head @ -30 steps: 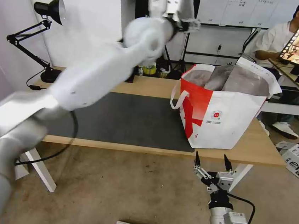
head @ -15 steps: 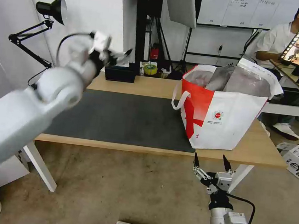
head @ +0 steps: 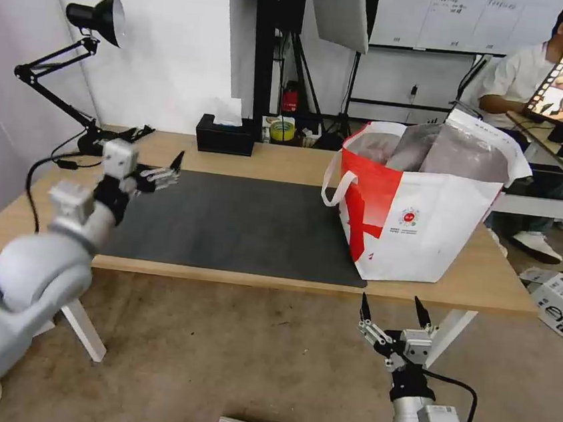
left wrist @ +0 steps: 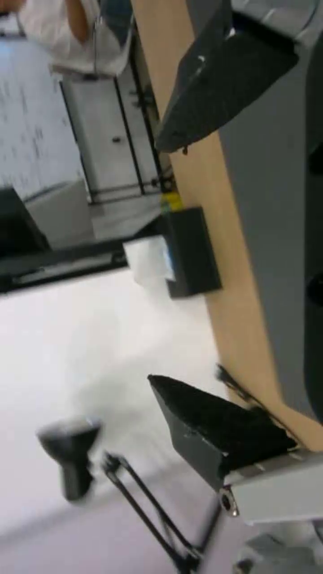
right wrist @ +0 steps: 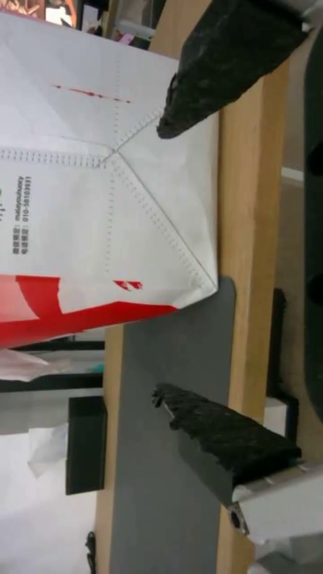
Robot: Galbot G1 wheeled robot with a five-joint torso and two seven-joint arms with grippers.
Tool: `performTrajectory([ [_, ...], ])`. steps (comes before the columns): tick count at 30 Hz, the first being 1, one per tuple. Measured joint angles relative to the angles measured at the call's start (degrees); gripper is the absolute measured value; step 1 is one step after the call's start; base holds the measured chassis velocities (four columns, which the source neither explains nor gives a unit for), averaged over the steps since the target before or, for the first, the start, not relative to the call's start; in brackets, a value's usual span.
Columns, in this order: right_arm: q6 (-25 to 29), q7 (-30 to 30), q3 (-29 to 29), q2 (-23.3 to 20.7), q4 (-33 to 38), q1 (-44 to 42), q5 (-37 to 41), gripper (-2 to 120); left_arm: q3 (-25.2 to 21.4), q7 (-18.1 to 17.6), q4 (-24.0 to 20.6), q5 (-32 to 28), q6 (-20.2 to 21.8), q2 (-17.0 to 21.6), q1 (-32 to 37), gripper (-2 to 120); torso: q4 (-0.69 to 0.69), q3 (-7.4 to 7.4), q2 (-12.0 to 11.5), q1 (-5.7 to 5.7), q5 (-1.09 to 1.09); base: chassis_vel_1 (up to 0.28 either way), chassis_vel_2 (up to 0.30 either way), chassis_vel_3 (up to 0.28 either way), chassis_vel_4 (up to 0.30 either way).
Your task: Pick up the trash from the table and place it into the takeout bag.
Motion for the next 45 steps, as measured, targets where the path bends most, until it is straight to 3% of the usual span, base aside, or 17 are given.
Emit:
performTrajectory([
  [1,0.0,0.0,0.0,0.0,0.0,0.0,0.0,100,0.0,0.0,0.0,0.0,0.0,0.0,0.0,100,0.0,0.0,0.0,0.0,0.0,0.0,0.0,0.0,0.0],
  [3,0.2,-0.2,0.1,0.1,0.0,-0.3,-0.3,100,-3.1,1.1,0.0,3.1,-4.1,-4.5,7.1,100,0.0,0.0,0.0,0.0,-0.02,0.0,0.0,0.0,0.0],
  [5,0.3,-0.3,0.3,0.1,0.0,-0.4,-0.4,100,-4.1,1.4,0.0,4.3,-5.7,-6.3,9.2,100,0.0,0.0,0.0,0.0,0.0,0.0,0.0,0.0,0.0],
  [8,1.0,-0.7,1.3,0.1,-0.5,-0.7,-1.1,100,-6.8,4.1,0.5,6.4,-10.5,-12.1,15.3,100,0.0,0.0,0.0,0.0,0.01,0.0,0.0,0.0,0.0],
  [9,1.0,-0.7,1.3,0.1,-0.5,-0.7,-1.1,100,-6.8,4.1,0.5,6.4,-10.5,-12.1,15.3,100,0.0,0.0,0.0,0.0,0.01,0.0,0.0,0.0,0.0],
  [12,1.2,-0.8,1.7,0.0,-0.6,-1.0,-2.0,100,-8.7,8.4,2.4,9.4,-15.6,-16.4,19.0,100,0.0,0.0,0.0,0.0,0.01,0.0,0.0,0.0,0.0],
  [16,1.3,-0.4,1.9,0.1,-0.7,-1.1,-2.6,100,-9.1,9.6,3.5,10.9,-18.0,-19.0,20.6,100,-0.01,0.0,0.0,0.0,0.02,0.0,0.0,0.0,0.0],
  [19,1.3,0.3,2.1,0.2,-0.8,-1.4,-3.6,100,-9.0,12.4,6.1,12.3,-23.1,-22.5,23.1,100,0.0,0.0,0.0,0.0,0.01,0.0,0.0,0.0,0.0],
  [24,1.4,0.5,2.5,0.4,-1.0,-1.7,-4.2,100,-8.7,13.9,8.9,13.6,-27.7,-25.8,24.8,100,-0.01,0.01,0.0,0.0,0.01,0.0,0.0,0.0,0.0],
  [45,0.8,1.2,2.7,1.6,-2.9,-2.3,-7.4,100,-7.0,15.7,13.2,17.3,-32.0,-29.4,25.7,100,-0.01,0.01,0.0,0.01,0.01,0.0,0.0,0.0,0.0],
])
